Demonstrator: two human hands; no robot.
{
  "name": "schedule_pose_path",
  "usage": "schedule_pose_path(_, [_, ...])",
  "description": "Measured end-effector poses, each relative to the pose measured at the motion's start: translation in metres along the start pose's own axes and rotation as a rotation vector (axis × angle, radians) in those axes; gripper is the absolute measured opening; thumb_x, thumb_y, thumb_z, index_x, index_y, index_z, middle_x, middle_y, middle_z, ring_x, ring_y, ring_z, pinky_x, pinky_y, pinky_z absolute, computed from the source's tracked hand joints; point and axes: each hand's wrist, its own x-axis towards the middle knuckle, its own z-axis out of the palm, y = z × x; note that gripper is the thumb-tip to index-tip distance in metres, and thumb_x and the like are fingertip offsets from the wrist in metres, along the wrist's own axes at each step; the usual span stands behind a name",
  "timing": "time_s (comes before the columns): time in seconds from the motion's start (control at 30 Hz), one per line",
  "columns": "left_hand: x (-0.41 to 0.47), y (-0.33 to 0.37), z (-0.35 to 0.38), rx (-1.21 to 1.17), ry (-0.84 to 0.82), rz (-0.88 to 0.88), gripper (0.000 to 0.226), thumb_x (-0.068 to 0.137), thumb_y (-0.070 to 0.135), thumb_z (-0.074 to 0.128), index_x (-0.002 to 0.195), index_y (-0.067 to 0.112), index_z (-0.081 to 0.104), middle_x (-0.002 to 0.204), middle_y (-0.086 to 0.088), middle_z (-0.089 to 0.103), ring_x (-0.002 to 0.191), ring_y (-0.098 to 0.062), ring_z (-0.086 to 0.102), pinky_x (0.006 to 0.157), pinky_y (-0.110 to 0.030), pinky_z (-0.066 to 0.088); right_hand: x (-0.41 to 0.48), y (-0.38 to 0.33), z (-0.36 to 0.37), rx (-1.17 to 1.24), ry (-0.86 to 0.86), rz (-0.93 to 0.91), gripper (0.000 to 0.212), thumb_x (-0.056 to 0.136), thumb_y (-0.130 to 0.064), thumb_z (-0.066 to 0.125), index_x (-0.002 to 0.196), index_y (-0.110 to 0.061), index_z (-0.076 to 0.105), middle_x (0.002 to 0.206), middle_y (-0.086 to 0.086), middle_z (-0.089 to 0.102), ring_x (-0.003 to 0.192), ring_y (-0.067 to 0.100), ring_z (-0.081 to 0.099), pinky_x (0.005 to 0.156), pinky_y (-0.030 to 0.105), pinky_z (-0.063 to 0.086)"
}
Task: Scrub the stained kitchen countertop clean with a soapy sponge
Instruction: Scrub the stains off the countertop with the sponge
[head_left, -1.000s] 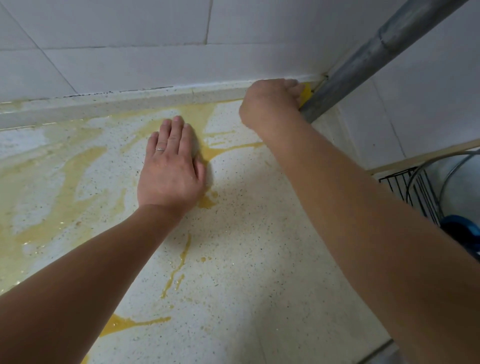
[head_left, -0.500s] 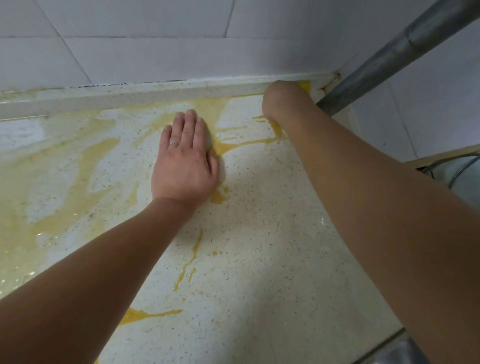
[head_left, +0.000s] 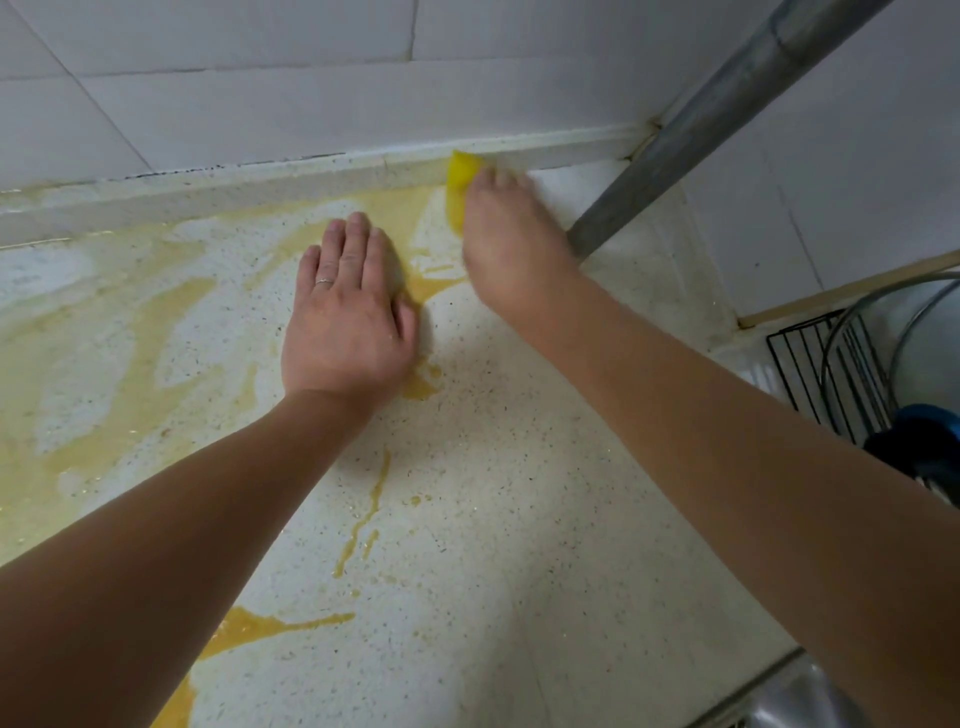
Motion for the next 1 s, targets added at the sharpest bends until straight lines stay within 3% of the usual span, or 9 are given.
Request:
schedule_pose_path(0.13, [0.001,-0.001,0.001,0.006,0.003,0.002,0.069,0.103,0.037,0.025,0.163,0.003,0.017,0.172,-0.015,0.009,0.160,-0.028,0.003,0.130,-0.045,0.006,0.031,0.033,-0.015,-0.171,-0.050,0.177,0.041,0.091,-0.001,0.045,0.130,0.001,0.055,0.130,0.021,0.056,0.124,0.040,0.050,0.112,0.048,0.031])
schedule_pose_path(0.23, [0.001,-0.002,0.001,0.001,0.004,0.006,0.069,0.103,0.037,0.026,0.162,0.003,0.018,0.171,-0.016,0.011,0.160,-0.029,0.005,0.130,-0.045,0.006,0.040,0.031,-0.015,-0.258,-0.301,0.229,0.057,0.095,-0.008,0.047,0.150,-0.004,0.036,0.154,0.023,0.034,0.140,0.045,0.033,0.112,0.061,0.024])
schedule_pose_path(0.3, [0.001,-0.001,-0.001,0.000,0.006,0.007,0.069,0.103,0.037,0.026,0.162,0.003,0.018,0.171,-0.016,0.011,0.159,-0.030,0.005,0.130,-0.046,0.006,0.043,0.026,-0.010,-0.285,-0.439,0.166,0.060,0.098,-0.009,0.044,0.155,-0.007,0.027,0.161,0.025,0.018,0.147,0.046,0.017,0.111,0.067,0.022])
schedule_pose_path(0.37, [0.000,-0.001,-0.001,0.007,0.006,0.011,0.069,0.103,0.038,0.024,0.162,0.003,0.018,0.171,-0.016,0.011,0.159,-0.030,0.005,0.130,-0.046,0.007,0.046,0.024,-0.002,-0.278,-0.500,0.166,0.058,0.098,-0.009,0.043,0.154,-0.009,0.028,0.162,0.023,0.015,0.149,0.044,0.011,0.112,0.067,0.021])
schedule_pose_path(0.47, [0.001,-0.002,0.000,0.011,0.006,0.015,0.070,0.103,0.040,0.024,0.162,0.002,0.018,0.171,-0.017,0.012,0.159,-0.031,0.006,0.130,-0.047,0.008,0.039,0.021,0.009,-0.315,-0.451,0.135,0.047,0.095,-0.006,0.047,0.141,-0.004,0.047,0.150,0.019,0.040,0.139,0.039,0.034,0.112,0.056,0.034])
schedule_pose_path(0.57, [0.000,-0.003,0.000,0.015,0.003,0.015,0.070,0.104,0.040,0.024,0.162,0.002,0.018,0.171,-0.017,0.012,0.159,-0.031,0.006,0.130,-0.047,0.009,0.023,0.016,0.019,-0.331,-0.372,0.118,0.045,0.094,-0.003,0.045,0.139,0.001,0.048,0.147,0.024,0.042,0.132,0.040,0.043,0.107,0.051,0.039])
schedule_pose_path(0.67, [0.000,-0.002,0.000,0.012,0.002,0.016,0.070,0.104,0.040,0.024,0.162,0.002,0.017,0.171,-0.018,0.012,0.159,-0.031,0.006,0.129,-0.048,0.009,0.010,0.013,0.024,-0.321,-0.335,0.112,0.051,0.096,-0.003,0.041,0.145,0.011,0.034,0.147,0.031,0.035,0.129,0.046,0.043,0.108,0.051,0.036])
schedule_pose_path(0.8, [0.000,-0.002,0.000,0.022,-0.003,0.018,0.070,0.104,0.040,0.023,0.162,0.002,0.016,0.171,-0.018,0.010,0.159,-0.031,0.005,0.130,-0.047,0.008,-0.006,0.011,0.037,-0.274,-0.279,0.089,0.059,0.101,-0.003,0.033,0.147,0.022,0.005,0.149,0.044,0.022,0.139,0.052,0.031,0.117,0.052,0.027])
schedule_pose_path(1.0, [0.001,-0.002,0.000,0.024,0.001,0.019,0.070,0.104,0.041,0.022,0.162,0.002,0.017,0.171,-0.017,0.010,0.159,-0.031,0.005,0.130,-0.047,0.009,-0.041,0.003,0.054,-0.127,-0.183,0.075,0.054,0.101,0.001,0.023,0.148,0.018,0.004,0.150,0.045,0.019,0.143,0.052,0.026,0.120,0.052,0.023])
